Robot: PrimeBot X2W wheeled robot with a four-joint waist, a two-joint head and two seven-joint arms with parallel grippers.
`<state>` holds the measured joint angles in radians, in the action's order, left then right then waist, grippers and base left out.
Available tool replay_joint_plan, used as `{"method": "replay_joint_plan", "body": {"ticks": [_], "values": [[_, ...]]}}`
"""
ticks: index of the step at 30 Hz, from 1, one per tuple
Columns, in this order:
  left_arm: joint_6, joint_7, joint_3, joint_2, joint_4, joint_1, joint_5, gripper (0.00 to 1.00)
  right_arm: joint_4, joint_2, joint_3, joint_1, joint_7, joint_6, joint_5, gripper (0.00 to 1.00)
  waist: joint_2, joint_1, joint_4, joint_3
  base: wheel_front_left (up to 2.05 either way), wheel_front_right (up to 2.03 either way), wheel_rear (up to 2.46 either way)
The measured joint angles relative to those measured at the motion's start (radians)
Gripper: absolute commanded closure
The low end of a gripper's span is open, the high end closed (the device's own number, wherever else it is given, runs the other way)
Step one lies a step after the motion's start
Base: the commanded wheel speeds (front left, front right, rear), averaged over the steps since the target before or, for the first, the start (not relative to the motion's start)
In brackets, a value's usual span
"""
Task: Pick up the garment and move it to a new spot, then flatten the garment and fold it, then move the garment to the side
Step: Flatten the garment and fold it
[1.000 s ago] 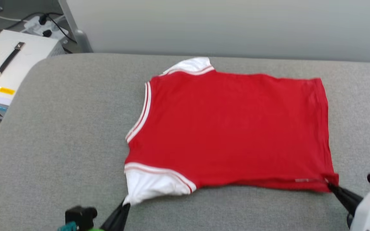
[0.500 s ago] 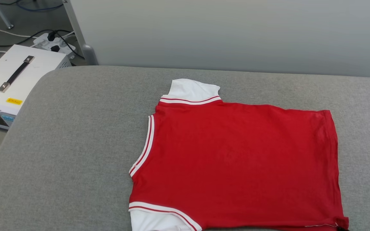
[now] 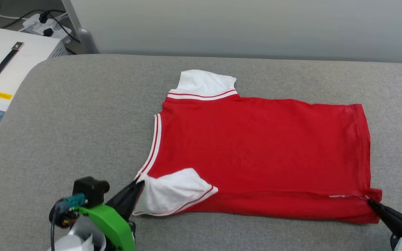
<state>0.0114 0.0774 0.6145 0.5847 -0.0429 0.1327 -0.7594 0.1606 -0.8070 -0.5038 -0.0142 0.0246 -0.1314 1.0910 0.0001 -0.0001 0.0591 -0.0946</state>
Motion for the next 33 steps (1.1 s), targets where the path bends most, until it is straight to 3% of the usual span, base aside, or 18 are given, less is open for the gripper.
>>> {"method": "replay_joint_plan", "body": {"ticks": [15, 24, 33], "values": [[0.094, -0.032, 0.005, -0.008, -0.212, 0.349, 0.052, 1.0, -0.013, 0.082, 0.091, -0.201, 0.13, 0.0, -0.083, 1.0, 0.0, 0.0, -0.055, -0.141, 0.0, 0.0, 0.0], [0.112, 0.012, 0.054, -0.057, -0.437, 0.441, 0.033, 1.0, 0.109, 0.144, 0.06, -0.345, 0.147, 0.0, -0.139, 1.0, 0.0, 0.0002, -0.079, -0.219, 0.0, 0.0, 0.0], [0.116, 0.067, 0.156, -0.105, -0.611, 0.48, -0.033, 1.0, 0.251, 0.191, -0.012, -0.412, 0.089, 0.0, -0.182, 1.0, 0.0, 0.0002, -0.079, -0.238, 0.0, 0.0, 0.0]]}}
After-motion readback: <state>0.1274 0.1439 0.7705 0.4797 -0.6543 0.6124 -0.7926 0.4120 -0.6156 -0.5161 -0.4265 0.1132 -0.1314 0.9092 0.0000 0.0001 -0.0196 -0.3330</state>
